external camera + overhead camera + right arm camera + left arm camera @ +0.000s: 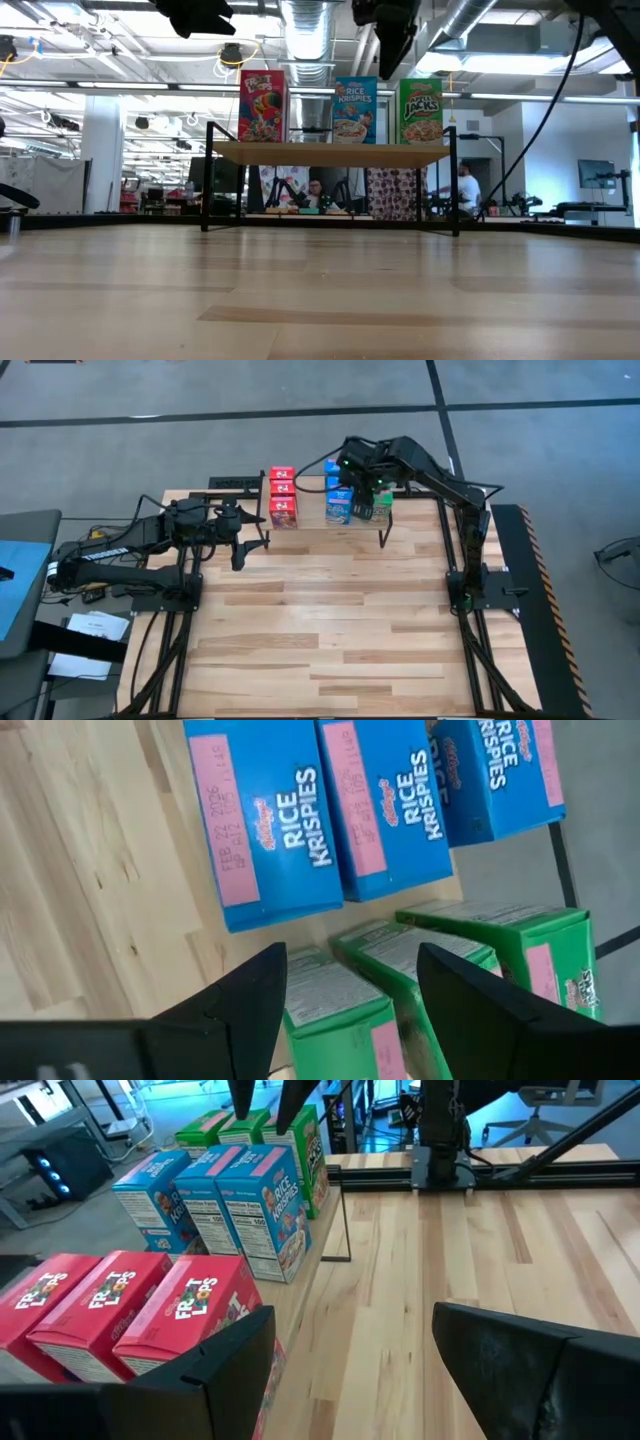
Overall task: Stack cereal on shelf
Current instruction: Adjust the blue cereal boxes on the shelf
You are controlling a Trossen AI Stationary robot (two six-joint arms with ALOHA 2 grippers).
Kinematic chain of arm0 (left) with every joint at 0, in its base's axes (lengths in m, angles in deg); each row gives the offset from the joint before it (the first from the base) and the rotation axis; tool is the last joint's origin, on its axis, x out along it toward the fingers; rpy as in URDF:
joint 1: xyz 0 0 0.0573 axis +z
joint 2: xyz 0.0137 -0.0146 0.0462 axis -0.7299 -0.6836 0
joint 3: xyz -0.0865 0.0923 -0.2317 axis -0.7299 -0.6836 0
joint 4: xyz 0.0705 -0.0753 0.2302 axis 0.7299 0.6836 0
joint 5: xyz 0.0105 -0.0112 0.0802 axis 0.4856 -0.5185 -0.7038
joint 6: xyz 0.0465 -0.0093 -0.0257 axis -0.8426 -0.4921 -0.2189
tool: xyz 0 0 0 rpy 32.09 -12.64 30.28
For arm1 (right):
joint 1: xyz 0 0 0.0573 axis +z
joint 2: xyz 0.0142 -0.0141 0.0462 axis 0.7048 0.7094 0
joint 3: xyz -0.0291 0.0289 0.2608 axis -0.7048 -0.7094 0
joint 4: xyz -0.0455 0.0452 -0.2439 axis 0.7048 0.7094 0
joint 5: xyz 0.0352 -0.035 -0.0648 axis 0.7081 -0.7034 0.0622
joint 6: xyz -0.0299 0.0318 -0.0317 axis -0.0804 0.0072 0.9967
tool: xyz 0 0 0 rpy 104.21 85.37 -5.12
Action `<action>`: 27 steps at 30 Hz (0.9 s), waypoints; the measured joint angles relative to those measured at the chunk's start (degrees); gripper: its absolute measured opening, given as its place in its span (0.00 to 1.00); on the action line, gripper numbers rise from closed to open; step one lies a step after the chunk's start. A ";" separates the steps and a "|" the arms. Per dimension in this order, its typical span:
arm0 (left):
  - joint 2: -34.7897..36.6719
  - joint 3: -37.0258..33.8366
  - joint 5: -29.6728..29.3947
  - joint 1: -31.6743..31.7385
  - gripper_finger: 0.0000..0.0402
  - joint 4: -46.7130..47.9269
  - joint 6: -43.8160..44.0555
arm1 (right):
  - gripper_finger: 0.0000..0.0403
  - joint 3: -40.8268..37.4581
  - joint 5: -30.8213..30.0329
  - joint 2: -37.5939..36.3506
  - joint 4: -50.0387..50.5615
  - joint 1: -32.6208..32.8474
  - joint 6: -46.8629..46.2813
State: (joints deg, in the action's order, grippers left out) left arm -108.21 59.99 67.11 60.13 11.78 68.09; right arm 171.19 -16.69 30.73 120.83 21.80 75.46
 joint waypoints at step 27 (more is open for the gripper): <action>0.00 0.00 0.01 0.01 0.65 0.02 -0.39 | 0.62 0.00 -3.67 1.89 -0.02 1.74 -0.31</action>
State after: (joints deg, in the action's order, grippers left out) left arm -108.21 59.99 67.12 60.15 11.81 67.70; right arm 171.19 -20.36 32.61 120.81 23.54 75.15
